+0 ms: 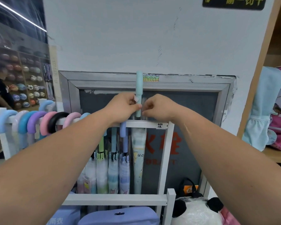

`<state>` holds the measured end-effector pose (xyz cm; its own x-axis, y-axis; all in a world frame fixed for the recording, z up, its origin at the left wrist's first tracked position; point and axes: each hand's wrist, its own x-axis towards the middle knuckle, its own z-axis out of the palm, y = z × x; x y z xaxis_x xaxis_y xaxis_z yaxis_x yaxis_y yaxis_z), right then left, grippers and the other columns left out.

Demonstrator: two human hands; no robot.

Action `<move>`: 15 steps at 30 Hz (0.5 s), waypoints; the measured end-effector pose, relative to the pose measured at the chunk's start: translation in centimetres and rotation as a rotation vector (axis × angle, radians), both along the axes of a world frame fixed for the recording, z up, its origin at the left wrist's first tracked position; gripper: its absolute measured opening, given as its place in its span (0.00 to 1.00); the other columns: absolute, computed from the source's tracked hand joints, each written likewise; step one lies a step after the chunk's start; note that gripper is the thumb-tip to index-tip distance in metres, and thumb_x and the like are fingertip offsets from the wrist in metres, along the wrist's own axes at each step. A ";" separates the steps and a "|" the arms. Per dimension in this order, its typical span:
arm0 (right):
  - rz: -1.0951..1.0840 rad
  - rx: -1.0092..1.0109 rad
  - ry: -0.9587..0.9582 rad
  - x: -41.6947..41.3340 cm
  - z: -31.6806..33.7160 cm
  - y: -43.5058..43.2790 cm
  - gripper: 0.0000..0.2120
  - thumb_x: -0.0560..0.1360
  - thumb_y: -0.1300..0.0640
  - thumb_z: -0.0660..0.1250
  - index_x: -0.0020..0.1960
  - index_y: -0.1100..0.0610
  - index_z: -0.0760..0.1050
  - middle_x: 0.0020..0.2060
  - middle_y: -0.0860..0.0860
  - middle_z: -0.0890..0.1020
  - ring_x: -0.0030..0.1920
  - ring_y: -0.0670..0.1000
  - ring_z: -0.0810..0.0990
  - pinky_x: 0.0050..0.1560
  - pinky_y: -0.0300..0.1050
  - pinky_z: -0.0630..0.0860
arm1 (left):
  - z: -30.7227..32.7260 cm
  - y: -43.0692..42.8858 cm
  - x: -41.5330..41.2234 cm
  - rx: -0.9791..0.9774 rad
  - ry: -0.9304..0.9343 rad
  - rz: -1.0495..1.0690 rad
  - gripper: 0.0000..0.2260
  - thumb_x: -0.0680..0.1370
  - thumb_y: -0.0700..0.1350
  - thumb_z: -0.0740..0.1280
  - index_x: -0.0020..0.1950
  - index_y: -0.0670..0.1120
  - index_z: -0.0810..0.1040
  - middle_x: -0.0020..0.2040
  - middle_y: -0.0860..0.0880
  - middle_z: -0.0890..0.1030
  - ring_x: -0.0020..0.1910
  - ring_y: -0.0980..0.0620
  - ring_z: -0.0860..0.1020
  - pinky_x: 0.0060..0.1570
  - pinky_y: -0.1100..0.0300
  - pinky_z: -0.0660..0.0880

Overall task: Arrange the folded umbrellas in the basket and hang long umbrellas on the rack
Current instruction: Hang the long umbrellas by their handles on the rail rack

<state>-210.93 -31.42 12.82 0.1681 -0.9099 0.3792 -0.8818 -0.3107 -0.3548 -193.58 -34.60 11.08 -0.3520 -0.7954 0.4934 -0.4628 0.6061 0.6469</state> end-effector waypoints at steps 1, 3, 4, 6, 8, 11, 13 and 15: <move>-0.003 -0.010 -0.098 -0.2 0.2 0.2 0.06 0.74 0.58 0.70 0.46 0.50 0.84 0.37 0.44 0.83 0.37 0.43 0.78 0.38 0.39 0.71 | 0.0 0.2 0.0 0.015 -0.038 0.005 0.10 0.80 0.46 0.69 0.40 0.46 0.75 0.32 0.50 0.74 0.31 0.54 0.68 0.36 0.57 0.68; 0.021 -0.005 -0.410 -0.5 1.0 0.9 0.11 0.77 0.58 0.65 0.56 0.51 0.82 0.44 0.47 0.85 0.41 0.46 0.83 0.42 0.40 0.76 | 0.1 0.2 -0.1 0.040 -0.080 0.016 0.10 0.79 0.47 0.70 0.40 0.46 0.75 0.32 0.51 0.71 0.31 0.53 0.67 0.36 0.58 0.65; 0.057 0.014 -0.553 -0.5 1.3 1.2 0.13 0.79 0.56 0.62 0.61 0.50 0.80 0.48 0.48 0.86 0.45 0.49 0.84 0.46 0.44 0.79 | 0.3 0.2 -0.1 0.050 -0.088 0.020 0.10 0.79 0.47 0.71 0.42 0.44 0.76 0.34 0.49 0.72 0.32 0.51 0.67 0.38 0.57 0.66; 0.145 0.043 -0.700 -0.4 1.7 1.6 0.15 0.82 0.47 0.60 0.65 0.47 0.77 0.54 0.48 0.86 0.52 0.52 0.85 0.53 0.50 0.81 | 0.5 0.3 0.0 0.066 -0.089 0.020 0.09 0.78 0.47 0.71 0.46 0.41 0.79 0.36 0.47 0.74 0.35 0.50 0.70 0.41 0.55 0.68; 0.213 0.047 -0.694 -0.1 1.7 2.1 0.19 0.82 0.41 0.60 0.70 0.44 0.73 0.58 0.47 0.84 0.54 0.50 0.85 0.56 0.50 0.81 | 0.7 0.4 0.1 0.072 -0.093 0.005 0.08 0.78 0.47 0.71 0.49 0.42 0.81 0.39 0.44 0.79 0.38 0.48 0.74 0.44 0.53 0.72; 0.277 0.054 -0.681 0.4 1.4 2.3 0.22 0.81 0.40 0.63 0.73 0.44 0.70 0.61 0.46 0.82 0.51 0.44 0.85 0.54 0.46 0.78 | 0.8 0.6 0.1 0.059 -0.128 0.003 0.07 0.77 0.49 0.70 0.50 0.47 0.83 0.48 0.43 0.85 0.48 0.42 0.81 0.55 0.46 0.77; 0.285 0.052 -0.682 0.7 1.4 2.4 0.23 0.80 0.40 0.65 0.72 0.45 0.71 0.60 0.44 0.82 0.51 0.43 0.85 0.55 0.46 0.76 | 0.8 0.4 0.1 0.044 -0.151 0.024 0.10 0.74 0.52 0.69 0.51 0.49 0.83 0.51 0.43 0.85 0.52 0.41 0.82 0.59 0.42 0.77; 0.282 0.057 -0.660 0.7 1.4 2.3 0.23 0.78 0.42 0.68 0.72 0.44 0.71 0.58 0.44 0.83 0.54 0.44 0.85 0.56 0.46 0.75 | 0.7 0.5 0.2 0.043 -0.174 0.031 0.08 0.75 0.51 0.69 0.49 0.48 0.82 0.47 0.44 0.84 0.48 0.43 0.81 0.54 0.47 0.77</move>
<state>-210.18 -29.12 14.20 0.1511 -0.8871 0.4362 -0.3665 -0.4601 -0.8087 -193.42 -34.12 11.83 -0.4044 -0.8261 0.3923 -0.5879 0.5635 0.5804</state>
